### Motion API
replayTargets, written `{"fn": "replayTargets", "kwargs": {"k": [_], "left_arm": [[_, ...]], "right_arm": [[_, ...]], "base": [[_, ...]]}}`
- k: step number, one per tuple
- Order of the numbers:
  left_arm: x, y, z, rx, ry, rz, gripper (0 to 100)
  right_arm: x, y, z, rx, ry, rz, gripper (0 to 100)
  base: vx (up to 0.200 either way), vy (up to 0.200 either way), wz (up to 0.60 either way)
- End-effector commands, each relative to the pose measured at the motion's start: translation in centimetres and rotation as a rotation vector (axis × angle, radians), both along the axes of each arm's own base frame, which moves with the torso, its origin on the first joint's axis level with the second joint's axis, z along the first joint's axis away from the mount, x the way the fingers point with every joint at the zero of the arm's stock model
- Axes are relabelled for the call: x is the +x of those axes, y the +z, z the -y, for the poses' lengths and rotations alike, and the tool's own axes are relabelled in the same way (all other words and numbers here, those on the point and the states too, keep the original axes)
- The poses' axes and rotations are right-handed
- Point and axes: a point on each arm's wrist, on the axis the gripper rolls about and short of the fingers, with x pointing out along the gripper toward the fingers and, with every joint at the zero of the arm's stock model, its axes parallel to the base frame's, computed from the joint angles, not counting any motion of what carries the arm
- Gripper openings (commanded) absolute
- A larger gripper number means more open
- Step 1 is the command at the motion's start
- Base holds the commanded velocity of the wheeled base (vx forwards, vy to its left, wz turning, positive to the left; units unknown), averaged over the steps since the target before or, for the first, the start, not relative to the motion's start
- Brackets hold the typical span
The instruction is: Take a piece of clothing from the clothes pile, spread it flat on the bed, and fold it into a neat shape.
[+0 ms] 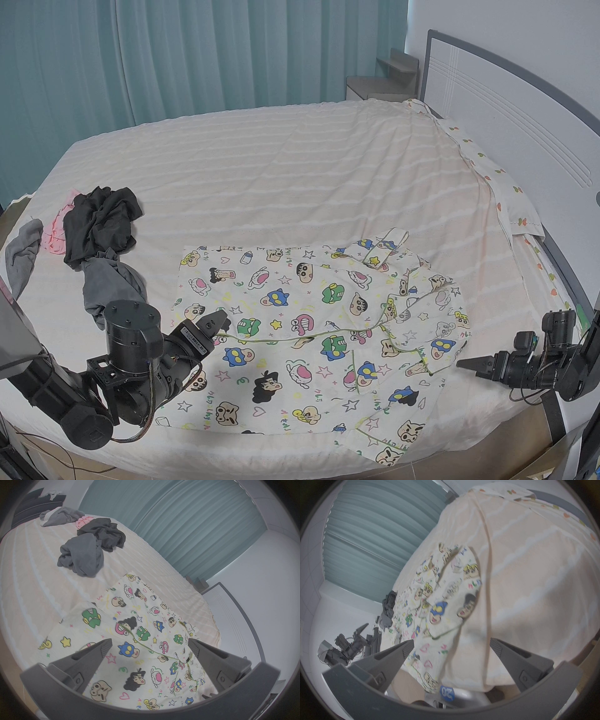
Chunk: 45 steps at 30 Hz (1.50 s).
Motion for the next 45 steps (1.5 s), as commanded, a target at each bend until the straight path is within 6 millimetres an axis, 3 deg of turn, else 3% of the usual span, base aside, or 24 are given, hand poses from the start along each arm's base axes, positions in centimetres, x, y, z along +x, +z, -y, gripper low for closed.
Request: {"fn": "replayTargets", "kwargs": {"k": [1, 9, 16, 24, 30, 45], "left_arm": [[0.0, 0.0, 0.0, 0.001, 0.001, 0.002, 100], [0.0, 0.1, 0.0, 0.0, 0.001, 0.005, 100], [-0.1, 0.1, 0.0, 0.002, 0.002, 0.004, 100], [0.0, 0.1, 0.0, -0.002, 0.006, 0.006, 100], [-0.1, 0.1, 0.0, 0.0, 0.006, 0.004, 100], [0.0, 0.0, 0.0, 0.002, 0.006, 0.003, 100]], "right_arm": [[-1.5, -1.5, -1.6, 0.003, 0.079, -0.091, 100], [-3.2, -1.6, -4.9, -0.01, 0.245, -0.115, 100], [-3.4, -1.6, -7.0, -0.013, 0.342, -0.097, 100], [-3.3, -2.5, -8.2, -0.014, 0.354, -0.131, 100], [-3.0, -2.9, -8.6, -0.036, 0.335, -0.119, 100], [-2.0, -3.5, -10.6, -0.033, 0.28, -0.051, 100]], "base": [[0.0, 0.0, 0.0], [0.0, 0.0, 0.0], [0.0, 0.0, 0.0], [0.0, 0.0, 0.0], [-0.2, 0.0, 0.0], [0.0, 0.0, 0.0]]}}
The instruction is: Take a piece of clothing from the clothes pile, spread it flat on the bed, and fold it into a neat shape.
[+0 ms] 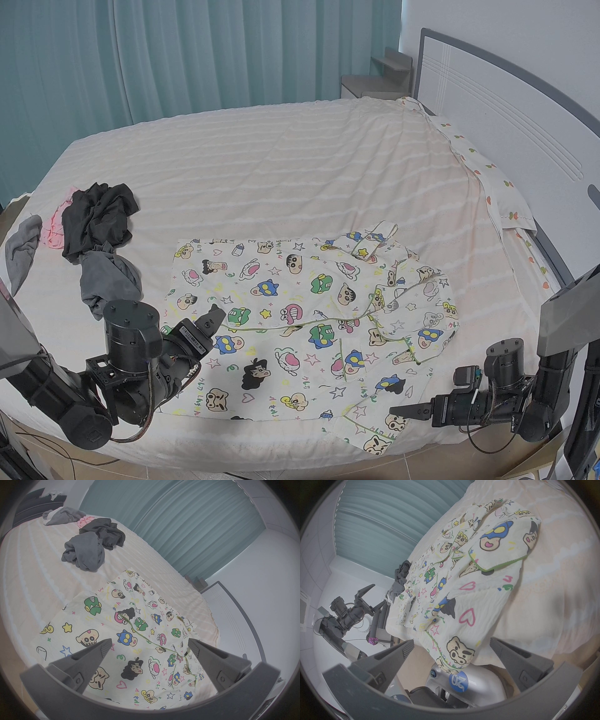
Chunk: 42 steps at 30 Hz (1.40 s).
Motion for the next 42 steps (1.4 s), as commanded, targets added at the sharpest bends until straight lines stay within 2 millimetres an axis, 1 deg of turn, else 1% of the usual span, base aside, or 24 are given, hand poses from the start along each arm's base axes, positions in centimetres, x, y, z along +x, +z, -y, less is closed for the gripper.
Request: {"fn": "replayTargets", "kwargs": {"k": [1, 4, 5, 11, 14, 15, 18, 25, 29, 30, 31, 34, 39, 42], "left_arm": [[0.0, -0.1, 0.0, 0.0, 0.0, -0.002, 100], [0.0, -0.1, 0.0, 0.001, 0.0, -0.003, 100], [0.0, -0.1, 0.0, 0.004, 0.001, -0.004, 100], [0.0, -0.1, 0.0, 0.003, 0.0, -0.004, 100], [0.1, -0.1, 0.0, 0.002, 0.003, -0.004, 100], [0.1, -0.1, 0.0, 0.002, 0.003, -0.004, 100], [0.0, -0.1, 0.0, 0.002, 0.003, -0.003, 100], [0.0, -0.1, 0.0, 0.001, 0.003, -0.001, 100], [0.0, -0.1, -0.1, 0.001, 0.005, -0.001, 100], [0.0, -0.1, -0.1, 0.001, 0.005, -0.001, 100], [0.0, -0.1, 0.0, 0.002, 0.003, -0.003, 100], [0.0, -0.1, 0.0, 0.002, 0.002, -0.004, 100], [0.0, -0.1, 0.0, 0.002, 0.003, -0.003, 100], [0.0, -0.1, 0.0, 0.002, 0.003, -0.003, 100]], "right_arm": [[0.1, -0.9, -0.4, -0.021, -0.001, -0.018, 100], [0.3, -1.0, -0.6, -0.028, -0.008, -0.009, 100], [0.4, -1.4, -0.9, -0.055, -0.024, -0.004, 100], [0.7, -1.4, -1.7, -0.057, -0.009, 0.017, 100], [0.7, -2.0, -2.4, -0.074, -0.012, 0.013, 100], [0.8, -2.1, -2.7, -0.076, -0.024, 0.012, 0], [0.7, -2.1, -3.2, -0.074, -0.049, 0.0, 0], [-0.3, -1.9, -2.7, -0.091, -0.049, -0.021, 0], [-1.5, -1.3, -1.5, -0.108, -0.065, -0.044, 0], [-1.5, -1.3, -1.5, -0.108, -0.067, -0.045, 0], [-1.8, -1.1, -0.8, -0.115, -0.084, -0.053, 0], [-2.1, -1.0, 0.1, -0.132, -0.104, -0.064, 0], [-2.3, -0.9, 0.9, -0.16, -0.112, -0.09, 0], [-2.7, -0.4, 1.1, -0.188, -0.078, -0.086, 0]], "base": [[0.0, 0.0, 0.0], [0.0, 0.0, 0.0], [0.0, 0.0, 0.0], [0.0, 0.0, 0.0], [0.0, 0.0, 0.0], [0.0, 0.0, 0.0], [0.0, 0.0, 0.0], [0.0, 0.0, 0.0], [0.0, 0.0, 0.0], [0.0, 0.0, 0.0], [0.0, 0.0, 0.0], [0.0, 0.0, 0.0], [0.0, 0.0, 0.0], [0.0, 0.0, 0.0]]}}
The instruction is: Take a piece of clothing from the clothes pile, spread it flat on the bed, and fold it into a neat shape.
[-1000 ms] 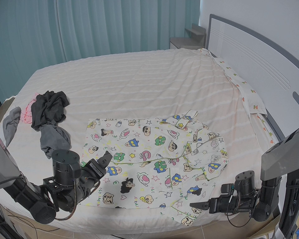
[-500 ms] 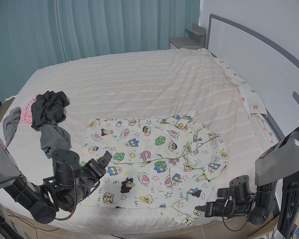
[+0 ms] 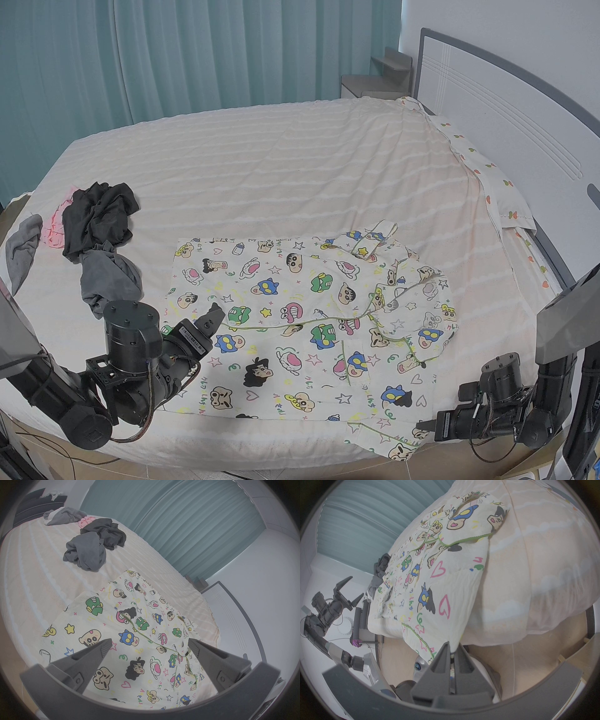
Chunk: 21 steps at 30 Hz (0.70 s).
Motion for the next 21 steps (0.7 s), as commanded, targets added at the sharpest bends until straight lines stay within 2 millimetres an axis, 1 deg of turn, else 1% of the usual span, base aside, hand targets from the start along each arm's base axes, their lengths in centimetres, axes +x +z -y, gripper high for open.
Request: {"fn": "replayTargets", "kwargs": {"k": [1, 8, 12, 16, 20, 21], "left_arm": [[0.0, 0.0, 0.0, 0.0, 0.0, -0.001, 100], [0.0, 0.0, 0.0, 0.0, 0.0, 0.0, 100], [-0.1, 0.0, -0.1, 0.0, 0.0, 0.0, 100], [-0.1, 0.0, -0.1, 0.0, 0.0, 0.0, 100], [-0.1, 0.1, 0.0, -0.002, 0.0, 0.003, 100], [-0.1, 0.1, -0.1, -0.001, 0.001, 0.003, 100]], "right_arm": [[-0.9, 1.1, 0.6, -0.023, 0.029, 0.005, 0], [-1.1, 1.5, 0.7, -0.013, 0.067, 0.006, 0], [-1.4, 2.4, 0.7, 0.01, 0.102, 0.028, 0], [-1.8, 2.8, 0.8, 0.009, 0.108, 0.022, 0], [-2.2, 4.3, 1.1, 0.064, 0.131, 0.054, 0], [-2.3, 4.4, 1.1, 0.064, 0.132, 0.053, 0]], "base": [[0.0, 0.0, 0.0], [0.0, 0.0, 0.0], [0.0, 0.0, 0.0], [0.0, 0.0, 0.0], [0.0, 0.0, 0.0], [0.0, 0.0, 0.0]]}}
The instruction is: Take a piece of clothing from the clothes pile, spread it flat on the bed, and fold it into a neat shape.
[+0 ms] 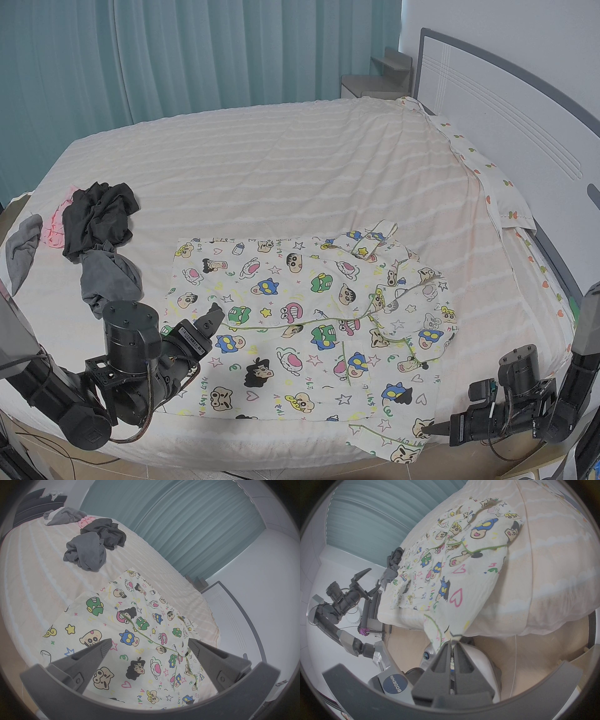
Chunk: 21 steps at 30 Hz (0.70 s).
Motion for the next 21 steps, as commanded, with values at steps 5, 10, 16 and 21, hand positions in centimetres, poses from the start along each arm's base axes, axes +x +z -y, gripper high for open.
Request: {"fn": "replayTargets", "kwargs": {"k": [5, 10, 16, 21], "left_arm": [[0.0, 0.0, 0.0, -0.002, 0.002, 0.002, 100], [0.0, 0.0, 0.0, 0.0, 0.0, -0.001, 100], [0.0, 0.0, 0.0, -0.001, 0.0, 0.001, 100], [-0.4, 0.4, -0.2, -0.01, -0.001, 0.012, 100]], "right_arm": [[-1.0, 1.8, 0.5, 0.039, 0.013, 0.035, 0], [-1.3, 0.9, 0.6, 0.009, 0.012, -0.033, 0], [-1.2, 0.2, 1.0, -0.026, 0.013, -0.066, 100], [-1.0, 1.1, 1.3, -0.002, -0.009, -0.005, 100]], "base": [[0.0, 0.0, 0.0], [0.0, 0.0, 0.0], [0.0, 0.0, 0.0], [0.0, 0.0, 0.0]]}}
